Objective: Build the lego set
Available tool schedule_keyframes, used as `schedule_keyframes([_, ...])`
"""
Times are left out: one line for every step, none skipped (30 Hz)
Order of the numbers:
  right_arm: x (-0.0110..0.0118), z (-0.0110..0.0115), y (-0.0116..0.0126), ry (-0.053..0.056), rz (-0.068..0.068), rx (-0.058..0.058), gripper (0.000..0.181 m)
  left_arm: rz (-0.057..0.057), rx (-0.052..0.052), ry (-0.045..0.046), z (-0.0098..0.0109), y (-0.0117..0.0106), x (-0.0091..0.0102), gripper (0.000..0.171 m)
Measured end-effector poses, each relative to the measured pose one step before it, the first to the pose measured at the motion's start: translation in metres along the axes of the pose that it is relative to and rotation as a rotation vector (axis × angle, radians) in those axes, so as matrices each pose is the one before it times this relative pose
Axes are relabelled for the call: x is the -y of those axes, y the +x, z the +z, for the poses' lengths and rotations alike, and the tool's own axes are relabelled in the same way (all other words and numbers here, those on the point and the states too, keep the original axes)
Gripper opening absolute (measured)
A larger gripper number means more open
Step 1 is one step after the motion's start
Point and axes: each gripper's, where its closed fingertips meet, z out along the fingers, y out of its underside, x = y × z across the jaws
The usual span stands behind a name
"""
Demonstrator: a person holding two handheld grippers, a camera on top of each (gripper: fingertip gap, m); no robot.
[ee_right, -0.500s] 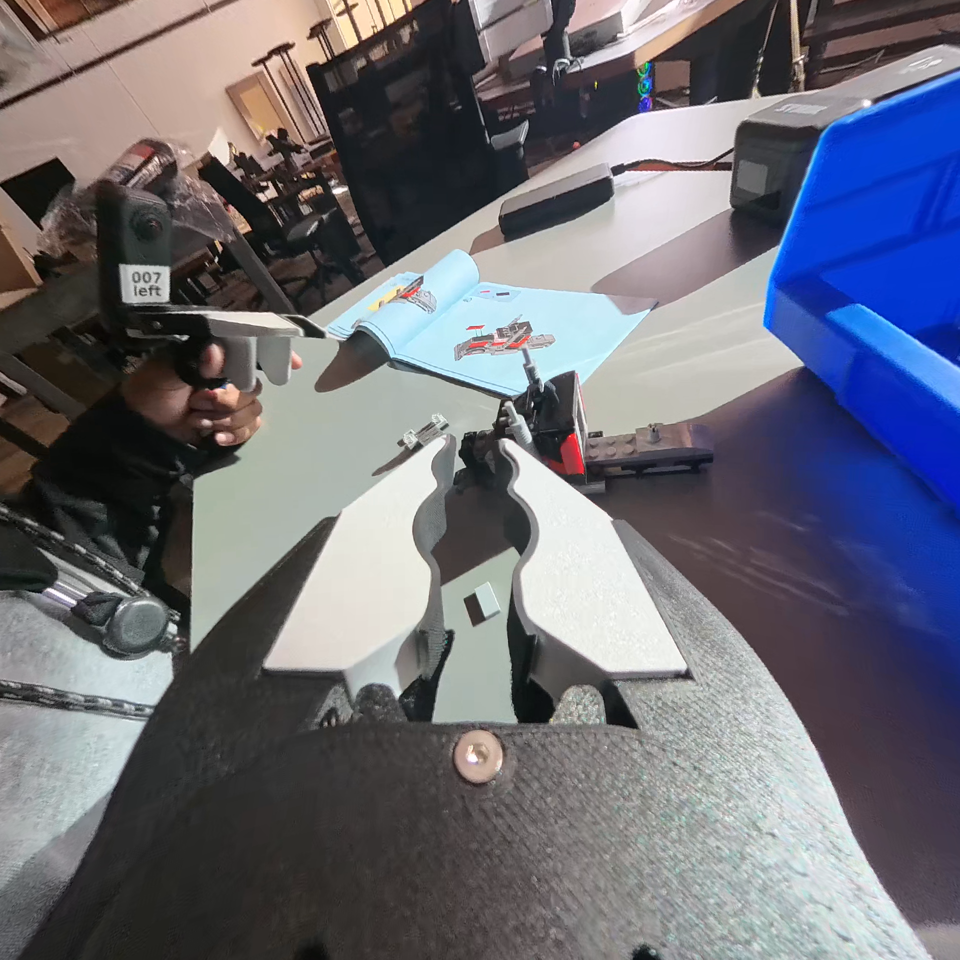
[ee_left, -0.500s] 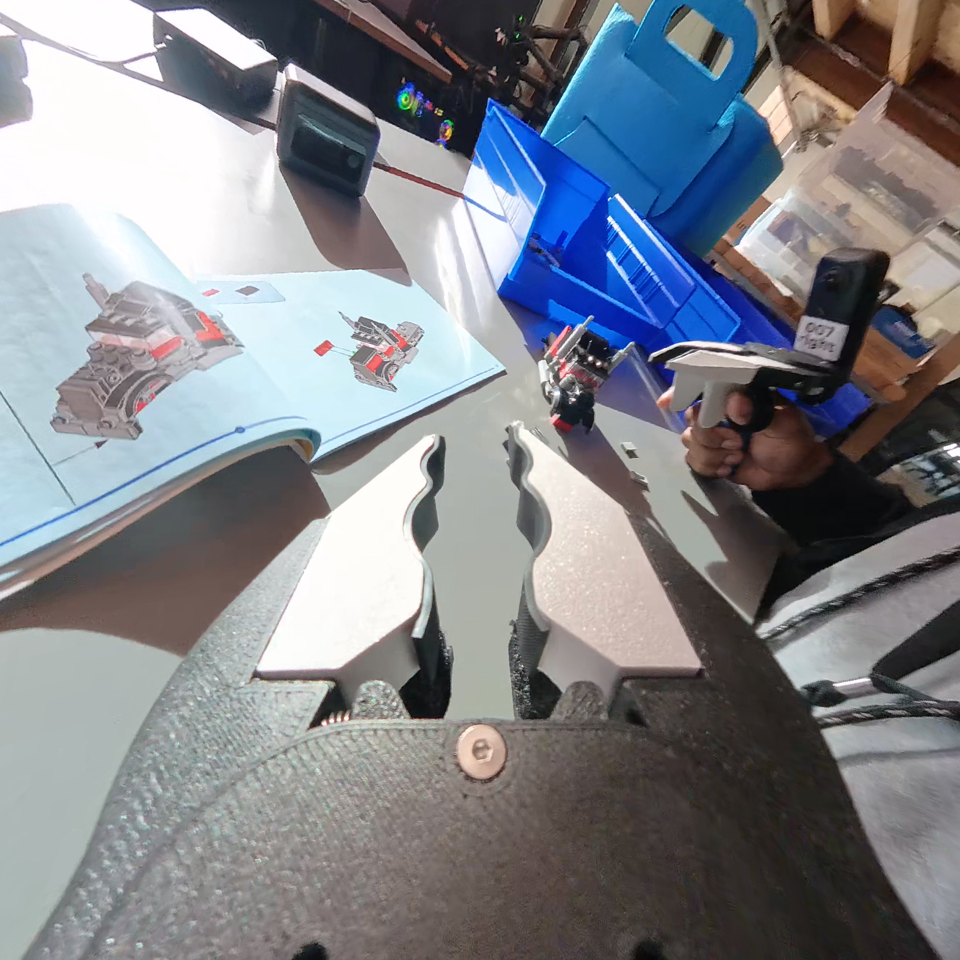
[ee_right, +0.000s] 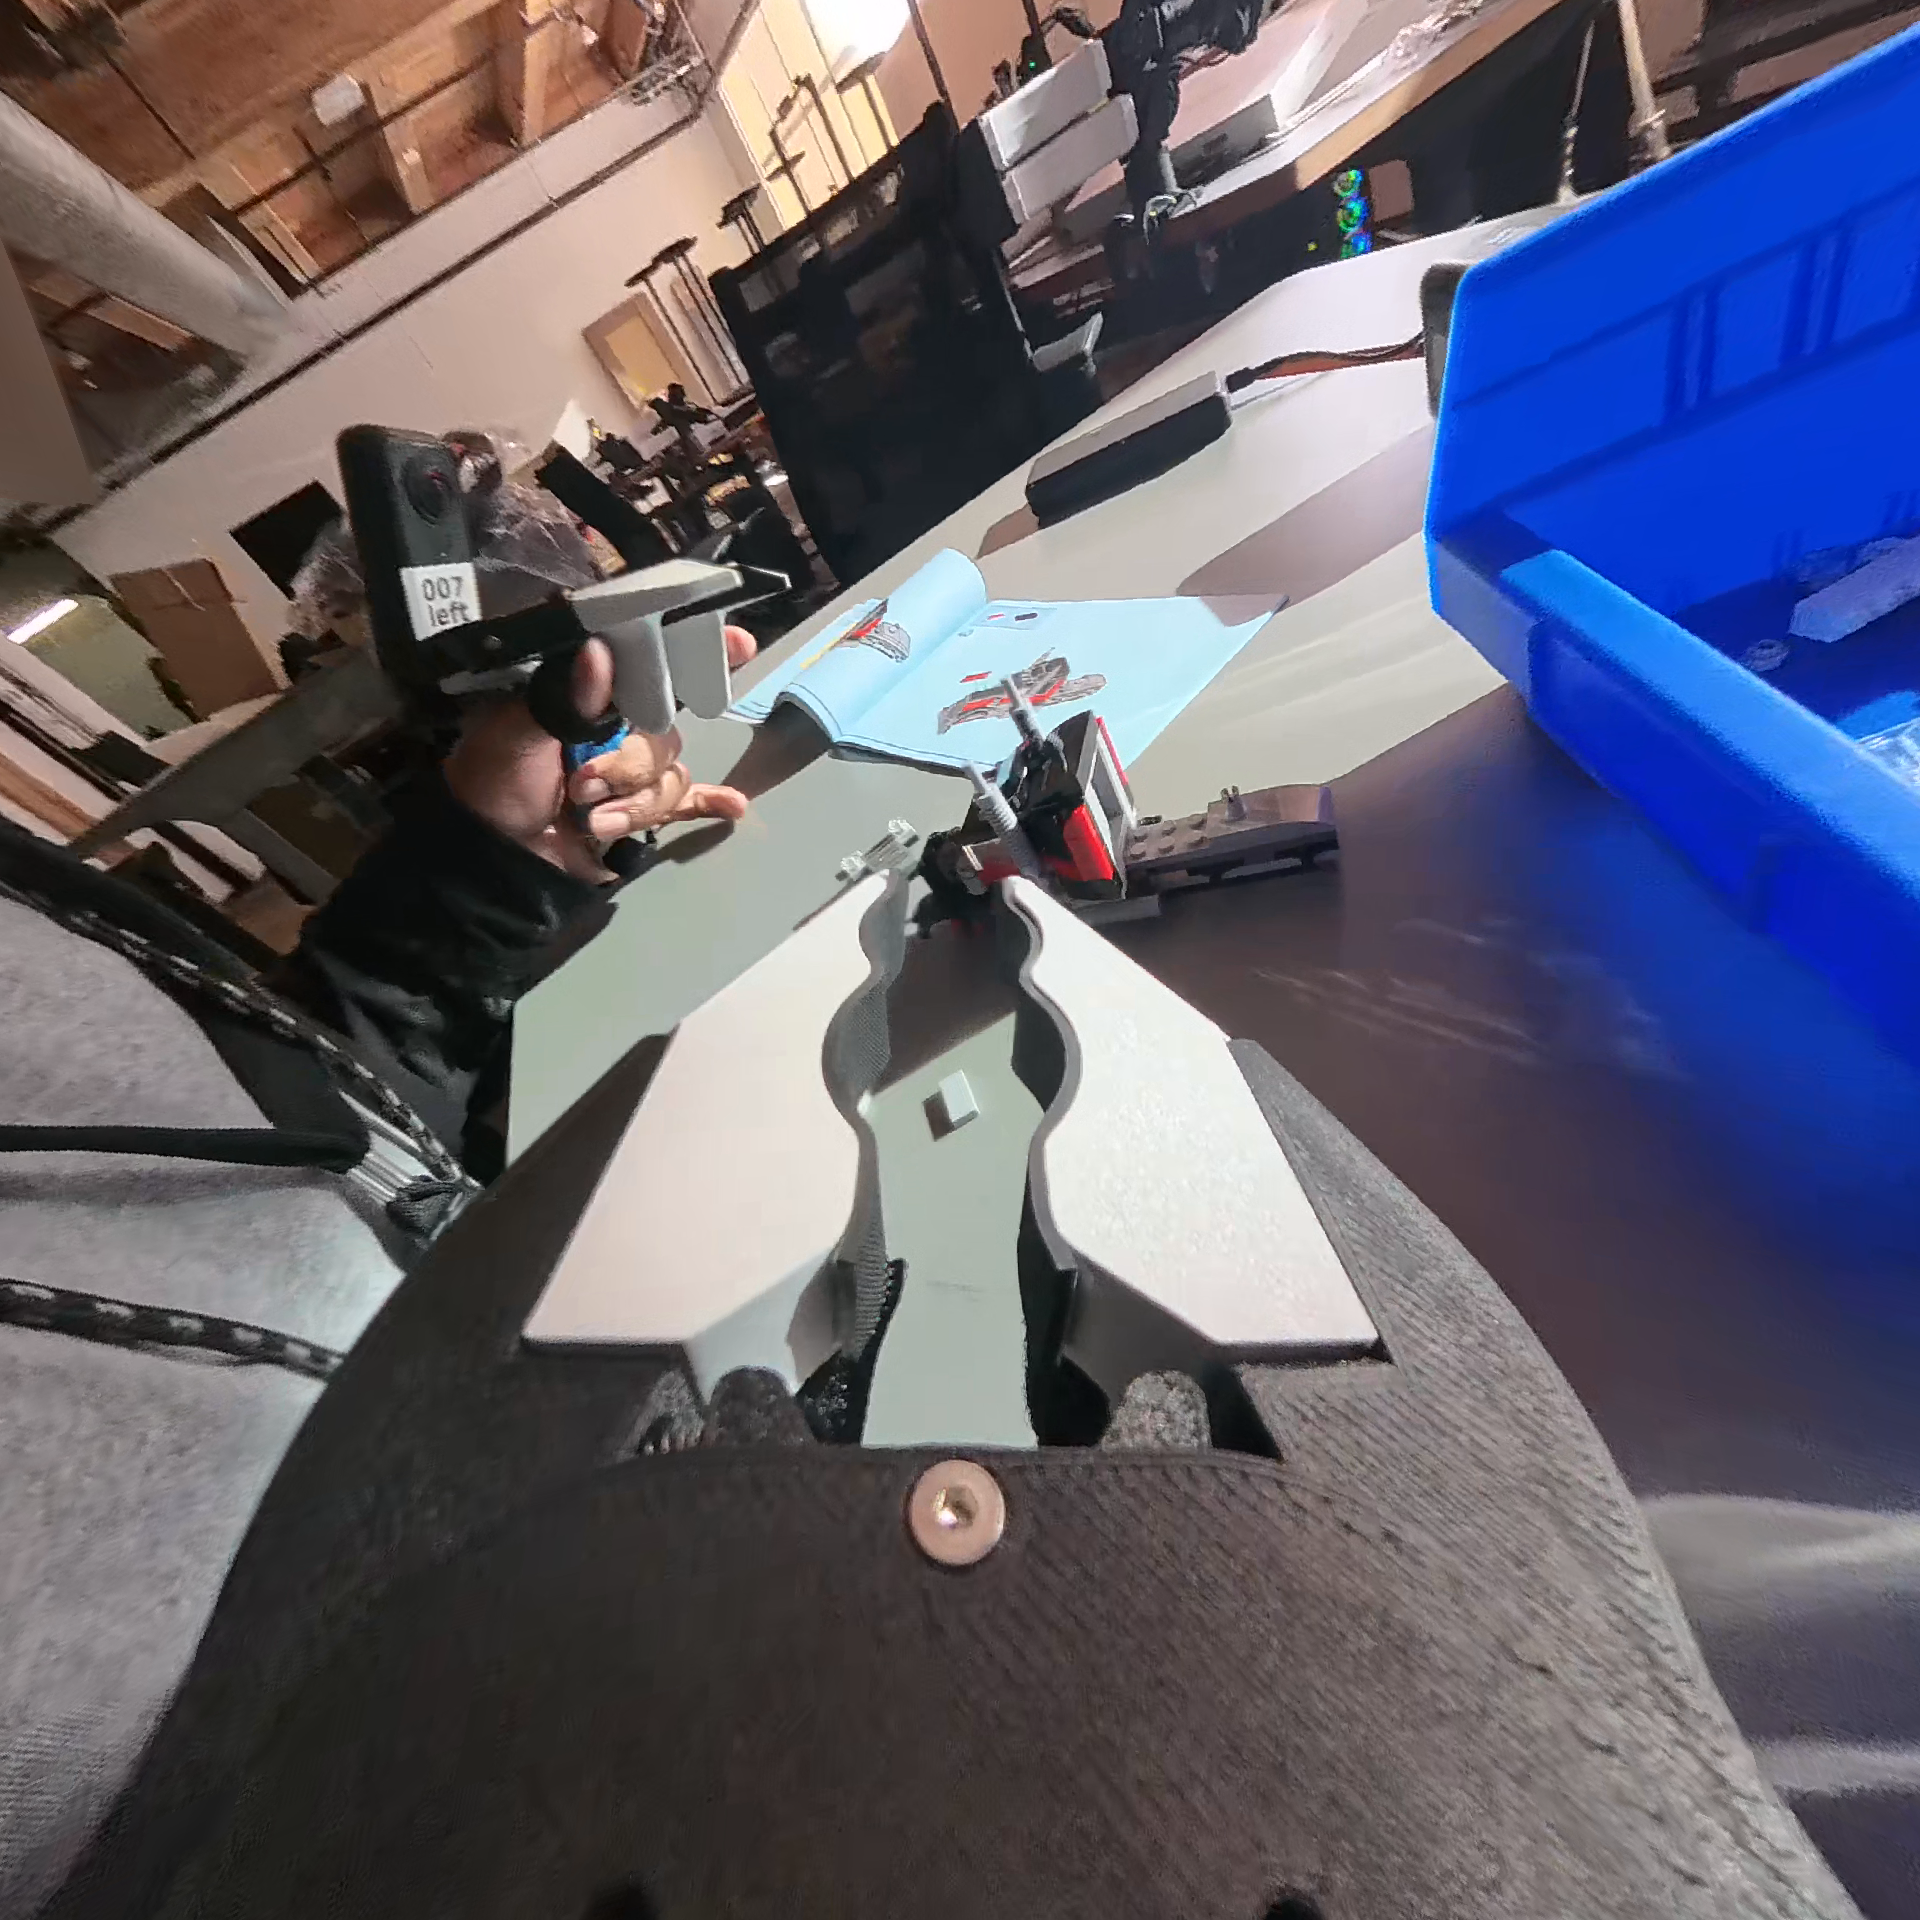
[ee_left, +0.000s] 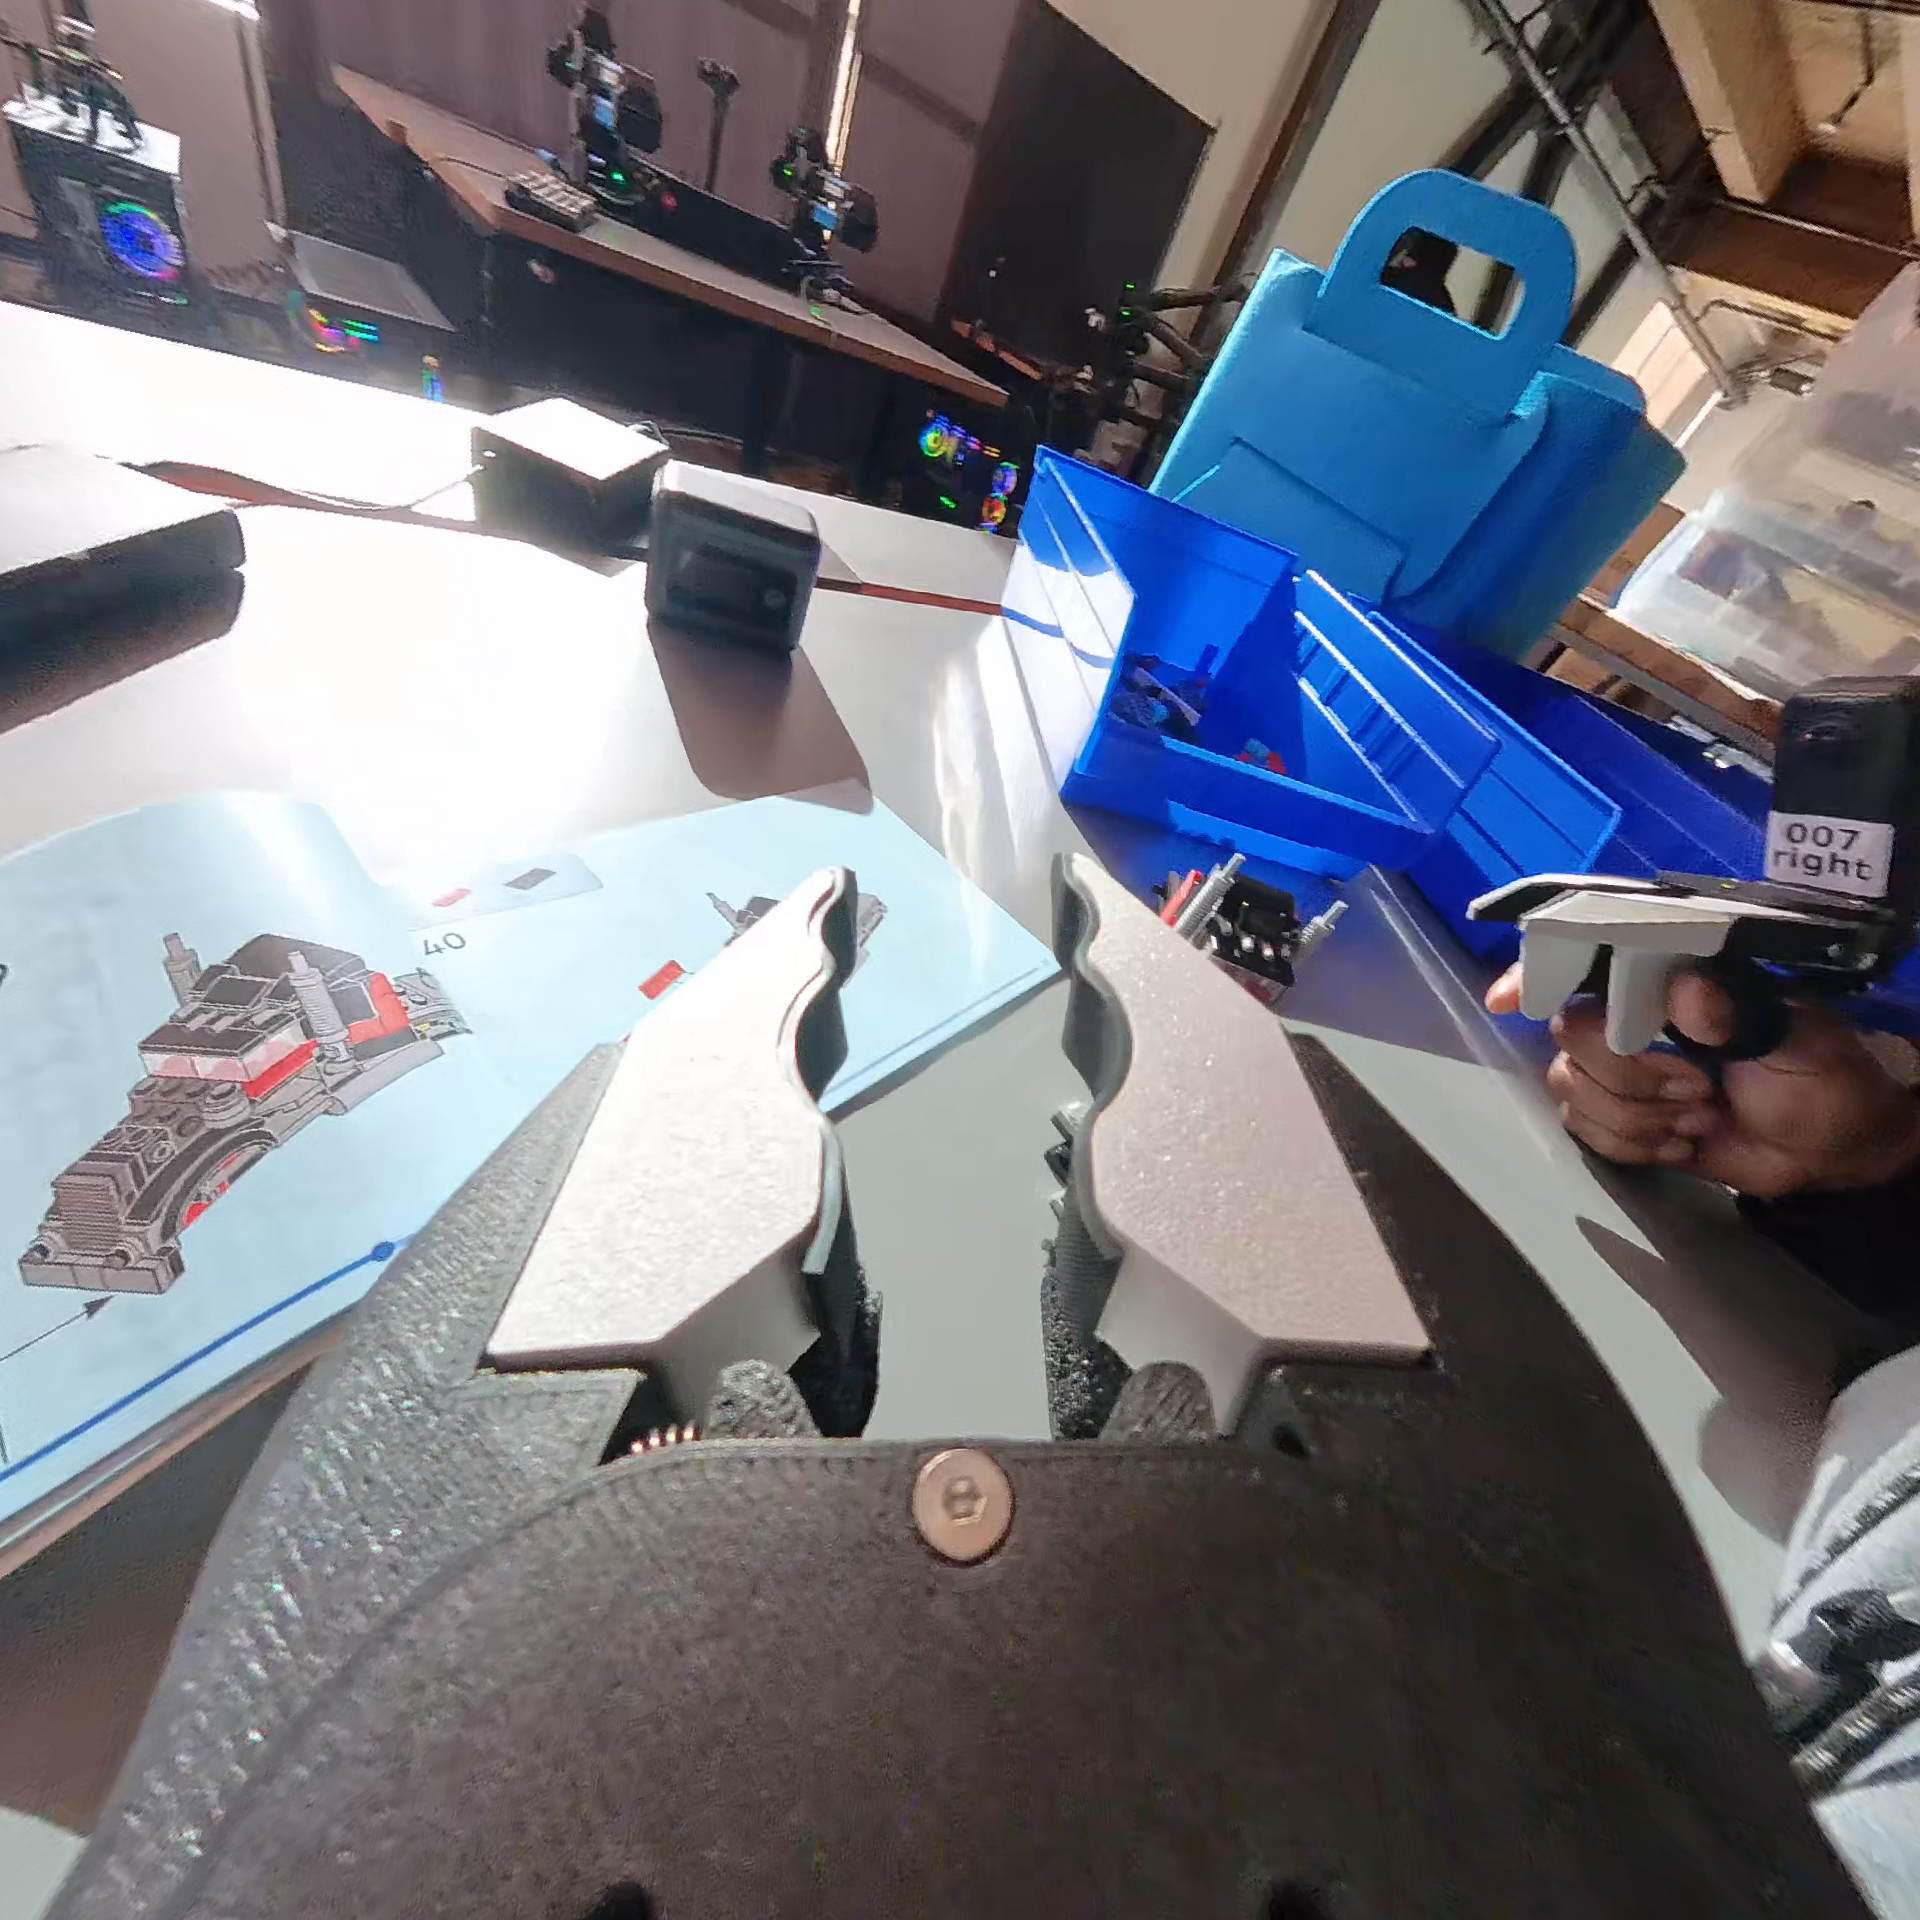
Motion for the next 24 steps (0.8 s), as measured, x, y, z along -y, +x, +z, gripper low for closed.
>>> schedule_keyframes([0.00024,0.00027,-0.00022,-0.0013,0.0065,0.0115,0.017,-0.0023,0.0193,0.00299,0.00083,-0.00246,0.00027,0.038])
schedule_keyframes([0.00015,0.00052,-0.00048,-0.0024,-0.003,0.0087,0.017,-0.0046,0.0243,-0.00066,0.00006,-0.00344,-0.00048,0.037])
schedule_keyframes([0.0001,0.00086,-0.00031,-0.0037,-0.008,0.0045,0.017,-0.0039,0.0269,0.00011,-0.00045,-0.004,-0.00062,0.037])
schedule_keyframes([-0.0001,0.00108,0.00008,-0.005,-0.0069,0.0016,0.017,0.002,0.0306,0.00444,-0.00121,-0.00447,-0.00036,0.036])
schedule_keyframes([-0.00015,0.00105,0.00084,-0.005,-0.0025,-0.0018,0.017,0.0039,0.0286,0.00157,-0.00165,-0.00427,-0.00051,0.035])
schedule_keyframes([-0.00004,0.00099,0.00159,-0.0039,0.0021,-0.0048,0.017,0.004,0.0279,-0.00257,-0.00196,-0.00428,-0.00096,0.033])
schedule_keyframes([0.00023,0.00069,0.00198,-0.002,0.004,-0.0059,0.017,0.0029,0.0273,-0.00791,-0.00191,-0.00454,-0.0016,0.032])
schedule_keyframes([0.00044,0.00068,0.00209,-0.0008,0.0035,-0.0075,0.017,0.0028,0.0176,-0.01706,-0.00167,-0.00341,-0.00296,0.031])
schedule_keyframes([0.00028,0.00067,0.00237,-0.0013,0.0036,-0.0092,0.017,0.0027,0.0125,-0.02648,-0.0012,-0.00304,-0.00454,0.031])
schedule_keyframes([0.00007,0.0007,0.00239,-0.0027,0.0039,-0.0102,0.016,0.0044,0.02,-0.03091,-0.00113,-0.00409,-0.00549,0.031])
schedule_keyframes([-0.0002,0.00075,0.00183,-0.004,0.0027,-0.0092,0.016,0.0113,0.0234,-0.0309,-0.00138,-0.00438,-0.00596,0.031])
schedule_keyframes([-0.00082,0.00075,0.00126,-0.0064,0.0019,-0.0077,0.016,0.0168,0.0211,-0.02911,-0.00154,-0.00387,-0.00586,0.031])
schedule_keyframes([-0.00095,0.00088,0.00085,-0.0074,-0.0009,-0.0073,0.016,0.0186,0.0153,-0.02876,-0.00162,-0.00302,-0.00601,0.031])
schedule_keyframes([-0.00089,0.00081,0.00065,-0.007,-0.0029,-0.008,0.016,0.0172,0.0151,-0.02853,-0.00171,-0.00317,-0.00594,0.031])
schedule_keyframes([-0.00086,0.00076,0.00077,-0.0064,-0.0038,-0.0092,0.015,0.0142,0.0154,-0.02171,-0.00209,-0.00328,-0.00467,0.031])
schedule_keyframes([-0.00069,0.00068,0.00072,-0.0057,-0.0041,-0.009,0.015,0.011,0.007,-0.00999,-0.00282,-0.00229,-0.00241,0.031])
schedule_keyframes([-0.00072,0.00061,0.00064,-0.0054,-0.0031,-0.008,0.015,0.0075,0.0106,-0.01174,-0.00273,-0.00354,-0.0026,0.031])
schedule_keyframes([-0.00062,0.00051,0.00067,-0.0043,-0.0009,-0.0062,0.015,0.0039,0.0128,-0.01179,-0.00261,-0.00448,-0.00288,0.031])
schedule_keyframes([-0.00019,0.00033,0.00062,-0.0023,0.001,-0.0035,0.015,-0.0027,0.0039,-0.00129,-0.00261,-0.00349,-0.00129,0.031])
schedule_keyframes([-0.00002,0.00019,0.00052,-0.0004,0.0028,-0.002,0.015,-0.0106,-0.0097,0.00804,-0.00225,-0.00156,0.0002,0.03])
schedule_keyframes([0.0001,-0.00002,0.00066,0.0007,0.0043,-0.0014,0.014,-0.0179,-0.0177,0.01316,-0.0016,-0.00025,0.00115,0.03])
schedule_keyframes([0.00012,-0.00001,0.00056,0.0008,0.0044,-0.0007,0.014,-0.0177,-0.0155,0.01245,-0.00109,-0.00013,0.00126,0.03])
schedule_keyframes([0.00001,0.00017,0.00033,-0.0006,0.0031,-0.0002,0.014,-0.0108,-0.0134,0.00688,-0.00076,0.00022,0.00076,0.03])
schedule_keyframes([-0.00026,0.00012,0.00034,-0.0016,0.0014,-0.0013,0.014,-0.0049,-0.012,0.00551,-0.00068,0.00052,0.00068,0.03])
